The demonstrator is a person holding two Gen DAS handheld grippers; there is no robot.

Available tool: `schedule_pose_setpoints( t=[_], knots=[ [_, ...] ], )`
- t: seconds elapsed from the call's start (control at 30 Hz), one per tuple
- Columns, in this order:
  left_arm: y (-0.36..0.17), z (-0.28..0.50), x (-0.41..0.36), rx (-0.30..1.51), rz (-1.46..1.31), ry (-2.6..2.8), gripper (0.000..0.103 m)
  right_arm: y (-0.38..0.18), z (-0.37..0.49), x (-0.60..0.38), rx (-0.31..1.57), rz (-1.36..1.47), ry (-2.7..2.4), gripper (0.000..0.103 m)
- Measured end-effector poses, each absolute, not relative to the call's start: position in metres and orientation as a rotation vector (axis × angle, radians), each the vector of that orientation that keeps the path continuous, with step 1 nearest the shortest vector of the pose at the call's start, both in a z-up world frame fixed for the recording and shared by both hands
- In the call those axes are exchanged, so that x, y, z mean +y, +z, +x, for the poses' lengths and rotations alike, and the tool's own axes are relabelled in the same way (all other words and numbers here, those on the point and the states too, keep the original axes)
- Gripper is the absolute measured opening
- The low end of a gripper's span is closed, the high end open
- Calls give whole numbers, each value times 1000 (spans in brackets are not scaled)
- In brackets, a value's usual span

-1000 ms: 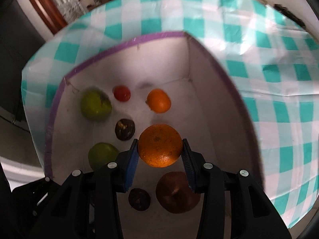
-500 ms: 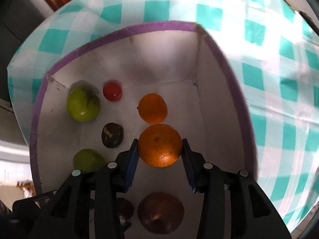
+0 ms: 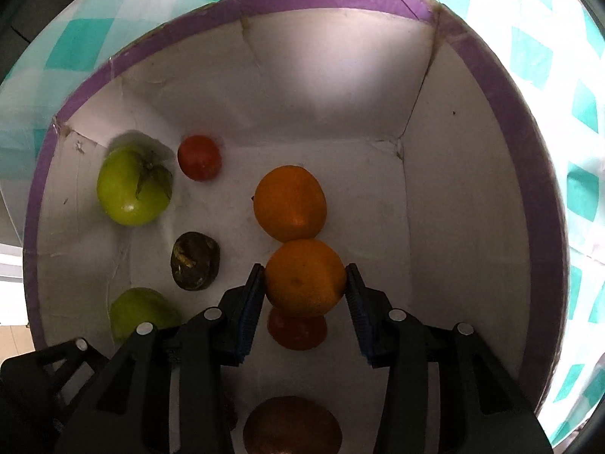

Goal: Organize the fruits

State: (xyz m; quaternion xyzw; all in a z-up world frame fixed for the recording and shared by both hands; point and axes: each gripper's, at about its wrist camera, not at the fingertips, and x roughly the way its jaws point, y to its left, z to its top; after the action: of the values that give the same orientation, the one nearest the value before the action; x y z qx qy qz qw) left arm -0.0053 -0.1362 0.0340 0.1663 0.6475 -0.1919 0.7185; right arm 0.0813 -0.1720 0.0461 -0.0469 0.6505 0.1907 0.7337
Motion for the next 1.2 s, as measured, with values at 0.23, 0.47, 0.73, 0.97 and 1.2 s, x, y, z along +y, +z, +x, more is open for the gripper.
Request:
schedule_pose_setpoints(
  t=[0.23,0.47,0.73,0.97,1.2],
  knots=[
    [44,-6,-134,1380,385,-396,69,52,81,-174,1421,-73,431,57],
    [75,-22,-133,1269,319,-444,81,83,57,-177,1392,15,480,79],
    [151,-64,-102,991,188,-584,101,153,16,-223,1173,212,412,87],
    [178,-43,-41,980,30,-297,101,167,-33,-237,1096,126,176,87],
    [166,-27,-26,1109,17,-149,101,131,-58,-207,1170,43,156,87]
  ],
)
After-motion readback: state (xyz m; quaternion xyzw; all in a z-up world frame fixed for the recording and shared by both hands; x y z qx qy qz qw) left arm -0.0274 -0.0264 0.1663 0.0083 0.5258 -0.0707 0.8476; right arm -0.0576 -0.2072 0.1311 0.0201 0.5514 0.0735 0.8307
